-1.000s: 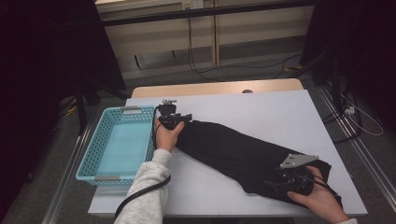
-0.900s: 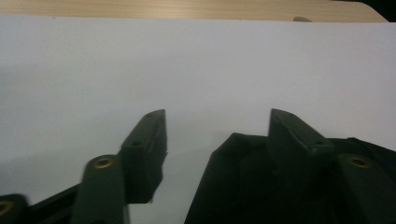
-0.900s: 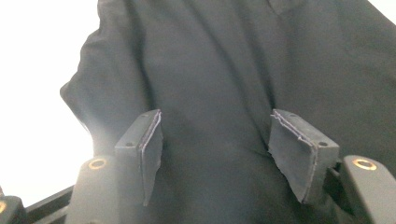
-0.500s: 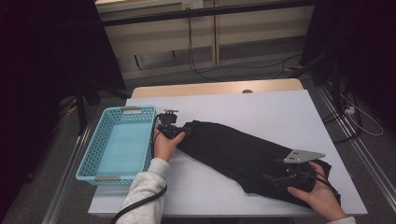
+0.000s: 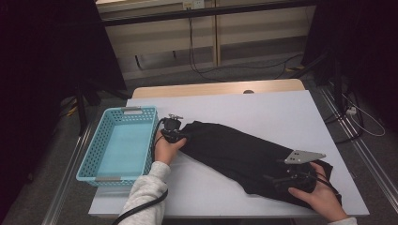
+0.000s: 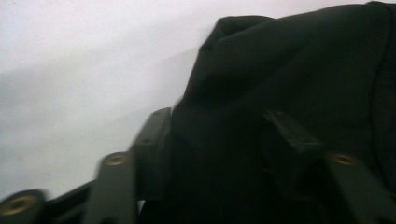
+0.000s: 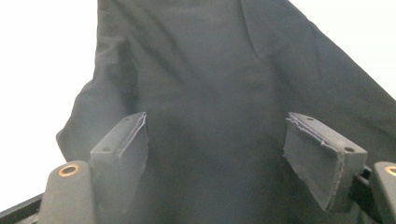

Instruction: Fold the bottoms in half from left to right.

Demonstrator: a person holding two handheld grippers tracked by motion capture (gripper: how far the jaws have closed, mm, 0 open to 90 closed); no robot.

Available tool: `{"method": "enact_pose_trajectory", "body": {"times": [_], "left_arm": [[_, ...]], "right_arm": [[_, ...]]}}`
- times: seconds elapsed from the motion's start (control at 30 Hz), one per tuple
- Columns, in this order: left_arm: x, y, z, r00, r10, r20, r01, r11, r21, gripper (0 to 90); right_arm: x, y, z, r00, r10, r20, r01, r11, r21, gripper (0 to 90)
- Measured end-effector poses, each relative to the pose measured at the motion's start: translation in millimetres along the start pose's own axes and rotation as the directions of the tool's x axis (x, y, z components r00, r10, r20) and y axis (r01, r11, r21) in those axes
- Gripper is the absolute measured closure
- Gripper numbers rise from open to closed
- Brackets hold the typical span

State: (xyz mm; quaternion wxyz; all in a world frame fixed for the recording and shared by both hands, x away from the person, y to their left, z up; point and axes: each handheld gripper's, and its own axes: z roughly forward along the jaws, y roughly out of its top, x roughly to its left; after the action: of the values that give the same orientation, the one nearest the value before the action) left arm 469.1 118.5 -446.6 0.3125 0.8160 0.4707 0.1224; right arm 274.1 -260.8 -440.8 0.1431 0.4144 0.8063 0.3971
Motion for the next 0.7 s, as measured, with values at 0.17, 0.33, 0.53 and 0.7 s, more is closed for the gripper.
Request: {"method": "enact_pose_trajectory", "body": {"times": [0.17, 0.33, 0.53, 0.7], "left_arm": [[-3.5, -0.9, -0.6, 0.9978, -0.045, 0.047, 0.046, 0.9990, -0.002, 68.2], [-7.0, 1.4, 0.0, 0.9942, -0.083, 0.068, 0.082, 0.9964, 0.019, 82.5], [-3.8, 12.6, -5.5, 0.9906, -0.117, 0.071, 0.111, 0.9899, 0.088, 84.1], [-1.4, 25.1, -16.8, 0.9891, -0.128, 0.073, 0.121, 0.9882, 0.095, 84.3]], "right_arm": [[1.5, 1.3, 0.1, 1.0000, -0.001, -0.003, 0.001, 1.000, -0.001, 23.0], [1.5, 1.5, 1.1, 1.0000, -0.004, -0.009, 0.004, 1.000, 0.000, 22.6], [0.0, 0.9, 0.3, 0.9999, 0.001, -0.013, -0.001, 0.999, -0.035, 15.5], [-2.3, 0.4, 0.2, 1.0000, 0.007, -0.004, -0.007, 0.999, -0.039, 14.4]]}}
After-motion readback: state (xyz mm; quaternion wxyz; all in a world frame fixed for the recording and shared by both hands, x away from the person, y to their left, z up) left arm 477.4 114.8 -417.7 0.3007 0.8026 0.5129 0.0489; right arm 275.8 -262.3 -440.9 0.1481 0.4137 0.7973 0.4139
